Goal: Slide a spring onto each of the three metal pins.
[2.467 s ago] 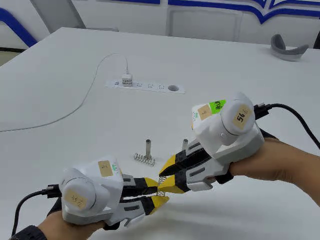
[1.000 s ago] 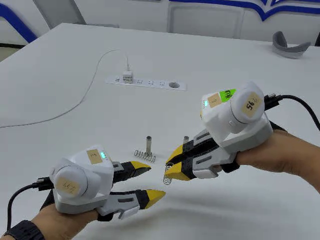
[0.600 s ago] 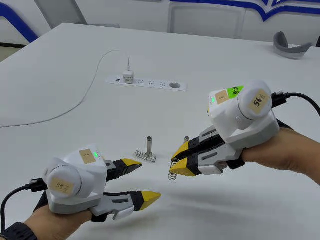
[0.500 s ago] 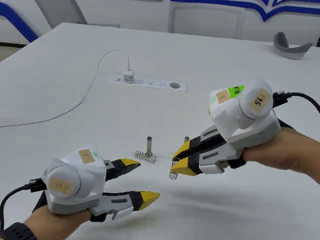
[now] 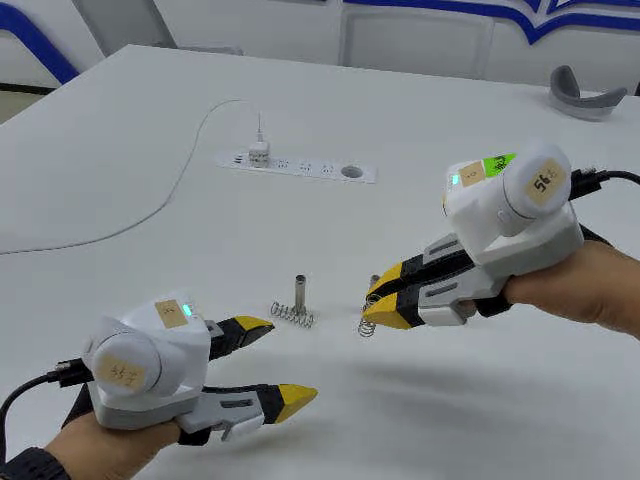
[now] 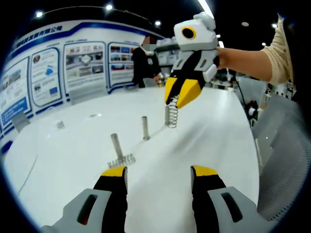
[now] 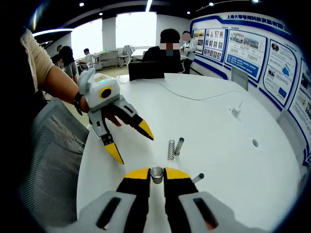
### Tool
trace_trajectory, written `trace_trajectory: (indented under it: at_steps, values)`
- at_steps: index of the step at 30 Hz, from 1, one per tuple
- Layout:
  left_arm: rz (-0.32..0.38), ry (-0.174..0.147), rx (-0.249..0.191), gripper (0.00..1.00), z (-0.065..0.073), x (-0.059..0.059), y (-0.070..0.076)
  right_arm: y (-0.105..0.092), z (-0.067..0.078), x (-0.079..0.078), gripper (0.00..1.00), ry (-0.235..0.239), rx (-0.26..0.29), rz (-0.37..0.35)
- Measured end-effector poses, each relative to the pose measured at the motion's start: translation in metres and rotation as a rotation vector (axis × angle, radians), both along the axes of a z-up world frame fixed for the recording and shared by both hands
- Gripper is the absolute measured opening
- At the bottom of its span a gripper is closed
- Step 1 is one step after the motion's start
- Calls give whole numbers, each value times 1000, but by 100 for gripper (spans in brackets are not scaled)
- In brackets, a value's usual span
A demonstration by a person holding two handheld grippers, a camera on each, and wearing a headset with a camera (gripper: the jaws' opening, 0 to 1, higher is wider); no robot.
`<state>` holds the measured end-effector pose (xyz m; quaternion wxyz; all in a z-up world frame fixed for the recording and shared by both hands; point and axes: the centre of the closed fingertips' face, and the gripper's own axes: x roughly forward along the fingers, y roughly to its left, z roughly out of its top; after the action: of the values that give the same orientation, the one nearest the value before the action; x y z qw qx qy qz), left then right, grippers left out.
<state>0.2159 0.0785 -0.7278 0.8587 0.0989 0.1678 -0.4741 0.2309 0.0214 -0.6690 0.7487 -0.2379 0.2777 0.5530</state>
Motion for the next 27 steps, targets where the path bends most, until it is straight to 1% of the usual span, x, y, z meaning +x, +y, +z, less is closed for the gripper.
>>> trace_trajectory:
  at_steps: [6, 7, 11, 18, 23, 27]
  values:
    - [2, 0, 2, 54, -1, 0, 1, -6, 3, 11, 12, -8, -6, -19]
    - [4, 1, 2, 54, -1, 0, 1, -8, 3, 15, 12, -10, -6, -25]
    - [8, 1, 0, 54, 0, 1, 2, -11, 6, 23, 12, -19, -9, -46]
    - [15, 1, -1, 55, -1, 2, 4, -17, 12, 39, 12, -35, -7, -98]
    - [17, 2, -2, 55, -1, 2, 5, -22, 11, 51, 12, -41, -10, -140]
    - [16, 4, 0, 55, -1, 2, 4, -23, 11, 58, 12, -46, -2, -168]
